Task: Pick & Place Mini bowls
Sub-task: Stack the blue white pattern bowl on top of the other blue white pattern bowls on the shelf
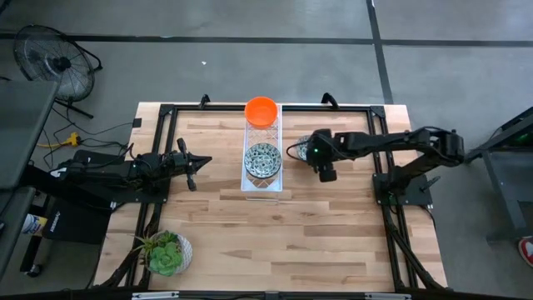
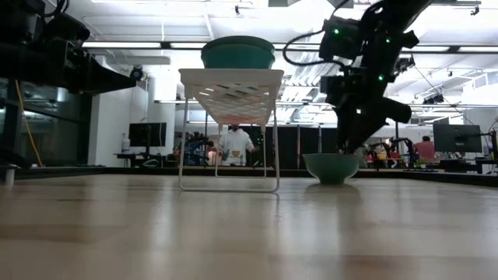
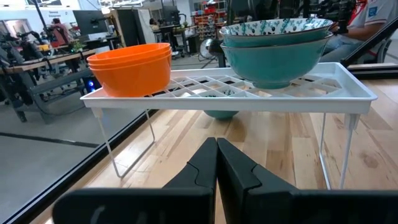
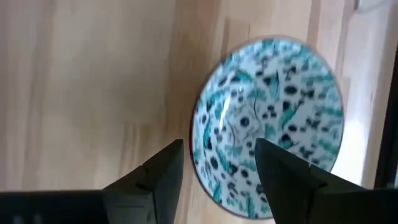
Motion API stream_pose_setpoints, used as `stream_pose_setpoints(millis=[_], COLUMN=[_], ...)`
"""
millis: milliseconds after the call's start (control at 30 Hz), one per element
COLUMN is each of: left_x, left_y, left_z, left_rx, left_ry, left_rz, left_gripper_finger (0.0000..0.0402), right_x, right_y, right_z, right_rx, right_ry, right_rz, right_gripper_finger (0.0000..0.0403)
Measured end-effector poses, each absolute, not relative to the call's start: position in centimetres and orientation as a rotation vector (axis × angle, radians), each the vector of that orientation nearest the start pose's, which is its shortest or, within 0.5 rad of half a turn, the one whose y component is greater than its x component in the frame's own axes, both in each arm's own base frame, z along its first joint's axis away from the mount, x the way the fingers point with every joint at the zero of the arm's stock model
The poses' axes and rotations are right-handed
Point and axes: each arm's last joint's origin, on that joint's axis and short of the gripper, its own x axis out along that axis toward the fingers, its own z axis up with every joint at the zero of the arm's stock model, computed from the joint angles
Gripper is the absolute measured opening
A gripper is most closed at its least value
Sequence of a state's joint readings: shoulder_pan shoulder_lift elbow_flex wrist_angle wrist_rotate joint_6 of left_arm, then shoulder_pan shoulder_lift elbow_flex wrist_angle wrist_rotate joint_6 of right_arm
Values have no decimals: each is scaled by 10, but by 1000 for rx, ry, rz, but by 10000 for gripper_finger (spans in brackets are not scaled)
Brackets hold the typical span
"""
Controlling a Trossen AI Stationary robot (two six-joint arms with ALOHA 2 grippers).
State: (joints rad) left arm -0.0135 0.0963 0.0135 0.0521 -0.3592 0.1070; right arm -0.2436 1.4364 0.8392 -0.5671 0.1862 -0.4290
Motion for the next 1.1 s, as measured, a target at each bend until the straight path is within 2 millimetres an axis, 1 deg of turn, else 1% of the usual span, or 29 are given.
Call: stream_pose_setpoints(millis=[100,233,533,867,1100], left_x=[101,101,101,101,101], left_y=[9,9,9,9,9], left_z=[165,166,165,166,165], left_rx=[112,112,112,112,112], left_ry=[49,49,49,49,49], left_rz=[344,344,344,344,344], left_gripper_finger=[1,1,1,1,1], right_x=[252,251,251,256,257], right_y=[-67,-65,-67,-70,-73], right_z=[192,190,190,173,173], right_rx=[-340,-305,-299,-312,-322], right_ry=[1214,1222,1229,1291,1283], right_rz=[-80,-21,-32,-26,-41], right_gripper_finger=[181,174,168,162,152])
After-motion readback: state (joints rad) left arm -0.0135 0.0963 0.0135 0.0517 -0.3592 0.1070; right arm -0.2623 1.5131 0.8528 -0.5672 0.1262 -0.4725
